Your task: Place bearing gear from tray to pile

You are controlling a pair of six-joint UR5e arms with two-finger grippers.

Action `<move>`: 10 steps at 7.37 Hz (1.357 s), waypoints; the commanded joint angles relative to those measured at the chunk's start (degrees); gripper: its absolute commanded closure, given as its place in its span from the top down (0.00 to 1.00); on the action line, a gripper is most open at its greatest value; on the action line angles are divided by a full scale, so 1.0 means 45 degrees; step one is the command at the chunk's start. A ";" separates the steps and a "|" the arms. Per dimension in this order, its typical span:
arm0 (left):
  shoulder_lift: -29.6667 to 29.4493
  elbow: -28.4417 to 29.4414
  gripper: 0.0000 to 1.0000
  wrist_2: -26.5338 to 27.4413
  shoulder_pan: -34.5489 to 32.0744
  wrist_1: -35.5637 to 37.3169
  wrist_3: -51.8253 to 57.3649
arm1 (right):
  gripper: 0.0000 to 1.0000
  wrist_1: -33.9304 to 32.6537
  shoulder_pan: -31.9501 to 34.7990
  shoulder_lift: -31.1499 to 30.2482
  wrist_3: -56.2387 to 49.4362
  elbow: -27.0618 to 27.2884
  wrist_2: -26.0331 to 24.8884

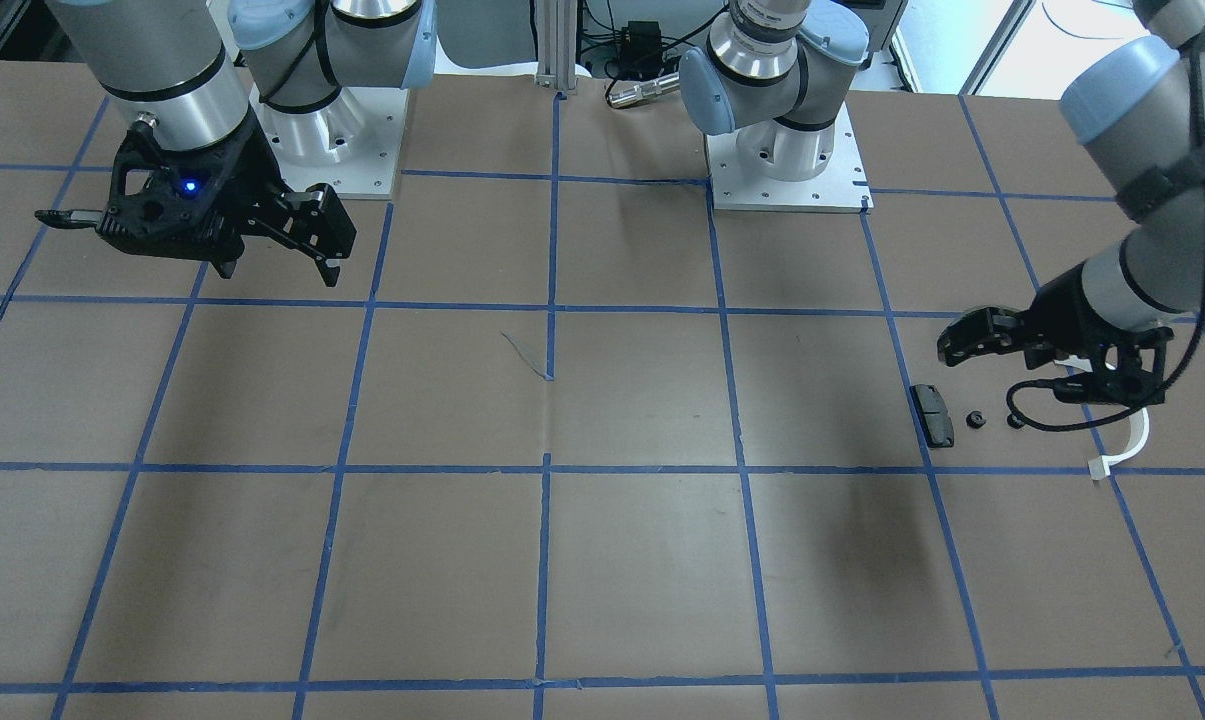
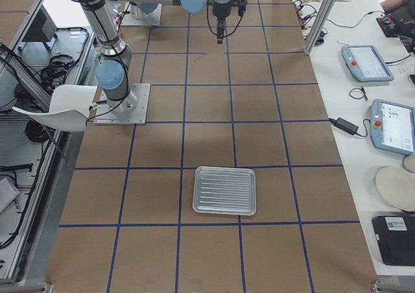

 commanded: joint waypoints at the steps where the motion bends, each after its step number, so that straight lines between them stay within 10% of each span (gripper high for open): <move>1: 0.0964 0.0280 1.00 -0.0091 -0.2649 -0.0233 -0.3337 | 1.00 0.0022 -0.0019 -0.0007 -0.0002 0.0000 0.0000; 4: 0.1437 0.2174 1.00 -0.0109 -0.3772 -0.2475 -0.3662 | 1.00 0.0370 -0.0039 -0.0123 0.0017 0.0019 -0.0039; 10: 0.1495 0.2040 1.00 0.0027 -0.4574 -0.0448 -0.3096 | 1.00 0.0881 -0.0019 -0.0300 -0.0002 0.0020 -0.0040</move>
